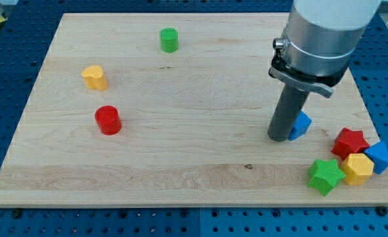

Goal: Push the blue cube to the group of blocks

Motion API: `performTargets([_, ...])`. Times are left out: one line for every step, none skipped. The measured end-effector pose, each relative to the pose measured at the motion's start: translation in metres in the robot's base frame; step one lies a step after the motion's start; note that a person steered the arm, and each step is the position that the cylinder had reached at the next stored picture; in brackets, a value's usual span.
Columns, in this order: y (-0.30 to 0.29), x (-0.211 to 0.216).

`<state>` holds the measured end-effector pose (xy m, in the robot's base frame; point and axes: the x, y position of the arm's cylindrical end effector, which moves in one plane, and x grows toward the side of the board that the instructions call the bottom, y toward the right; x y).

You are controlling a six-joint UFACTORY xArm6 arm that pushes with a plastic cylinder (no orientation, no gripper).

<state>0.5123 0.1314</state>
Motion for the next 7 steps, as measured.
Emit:
performTargets([-0.008, -0.008])
performTargets([-0.010, -0.030])
performTargets([-0.010, -0.052])
performTargets([-0.006, -0.076])
performTargets([0.005, -0.074])
performTargets([0.031, -0.050])
performTargets([0.051, -0.021])
